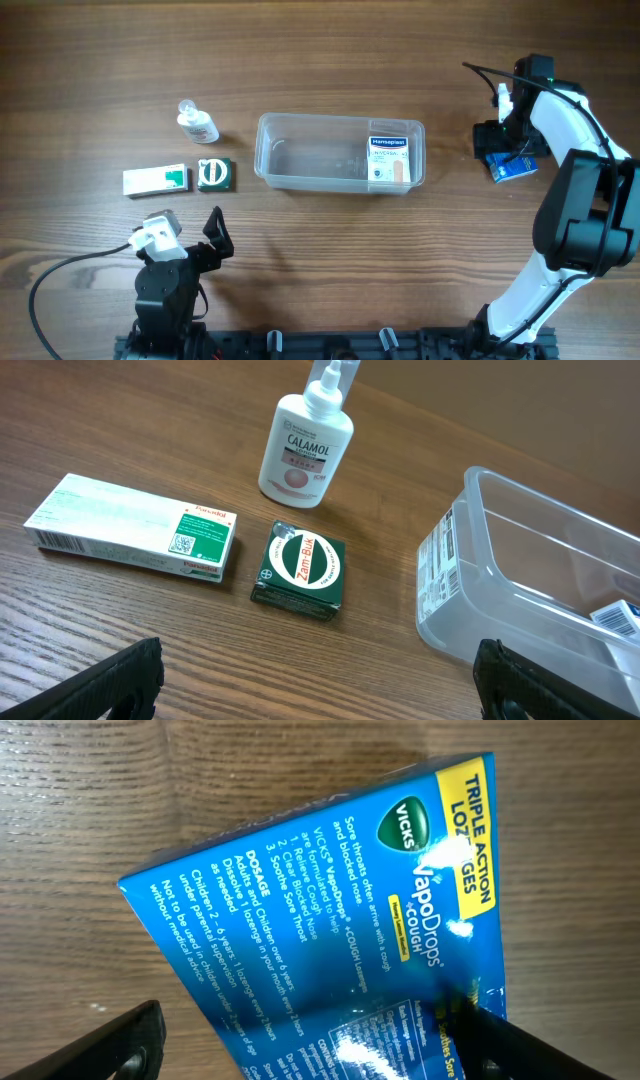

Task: Pack container
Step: 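Lower the right gripper and grasp the blue Vicks box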

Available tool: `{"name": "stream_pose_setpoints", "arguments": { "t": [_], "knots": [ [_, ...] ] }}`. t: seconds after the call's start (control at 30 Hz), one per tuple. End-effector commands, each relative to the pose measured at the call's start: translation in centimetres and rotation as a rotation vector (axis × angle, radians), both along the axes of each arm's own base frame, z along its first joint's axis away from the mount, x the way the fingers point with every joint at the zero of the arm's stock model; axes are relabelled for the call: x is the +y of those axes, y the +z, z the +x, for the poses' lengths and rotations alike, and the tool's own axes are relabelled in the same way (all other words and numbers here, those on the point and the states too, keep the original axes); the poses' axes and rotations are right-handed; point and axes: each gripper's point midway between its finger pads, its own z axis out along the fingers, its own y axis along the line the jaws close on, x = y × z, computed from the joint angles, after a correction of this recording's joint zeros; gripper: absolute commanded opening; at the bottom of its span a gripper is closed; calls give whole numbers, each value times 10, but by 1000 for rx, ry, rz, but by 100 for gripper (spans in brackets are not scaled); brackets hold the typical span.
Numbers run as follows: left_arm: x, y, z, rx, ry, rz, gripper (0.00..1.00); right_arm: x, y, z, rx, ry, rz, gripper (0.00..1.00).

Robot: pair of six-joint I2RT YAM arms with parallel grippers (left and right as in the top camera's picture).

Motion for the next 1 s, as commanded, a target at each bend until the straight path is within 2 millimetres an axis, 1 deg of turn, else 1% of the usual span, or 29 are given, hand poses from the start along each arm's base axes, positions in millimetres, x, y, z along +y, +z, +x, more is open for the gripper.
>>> {"name": "stream_pose_setpoints", "arguments": {
  "t": [0.0,0.03,0.1,0.2,0.3,0.4,0.47,0.53,0.57,0.63,0.73,0.77,0.97],
  "knots": [
    [0,1,0,-9,-7,15,100,47,-13,-8,32,-107,229,97],
    [0,1,0,-9,-7,15,100,55,-12,-9,37,-142,275,97],
    [0,1,0,-9,-7,15,100,63,-10,-11,49,-215,325,95],
    [0,1,0,-9,-7,15,100,65,-7,-13,52,-247,332,88],
    [0,1,0,-9,-7,15,100,64,3,-10,22,-242,330,87],
    [0,1,0,-9,-7,15,100,58,22,-4,-42,-225,303,91],
    [0,1,0,-9,-7,15,100,45,33,-1,-83,-214,223,97],
    [0,1,0,-9,-7,15,100,46,36,-1,-87,-124,218,100],
    [0,1,0,-9,-7,15,100,46,36,-3,-76,-88,212,100],
    [0,1,0,-9,-7,15,100,42,32,-5,-60,-88,178,100],
    [0,1,0,-9,-7,15,100,27,27,-4,-53,-82,90,100],
    [0,1,0,-9,-7,15,100,24,26,-4,-49,-67,75,100],
    [0,1,0,-9,-7,15,100,12,7,-9,10,-49,9,100]
  ]
}}
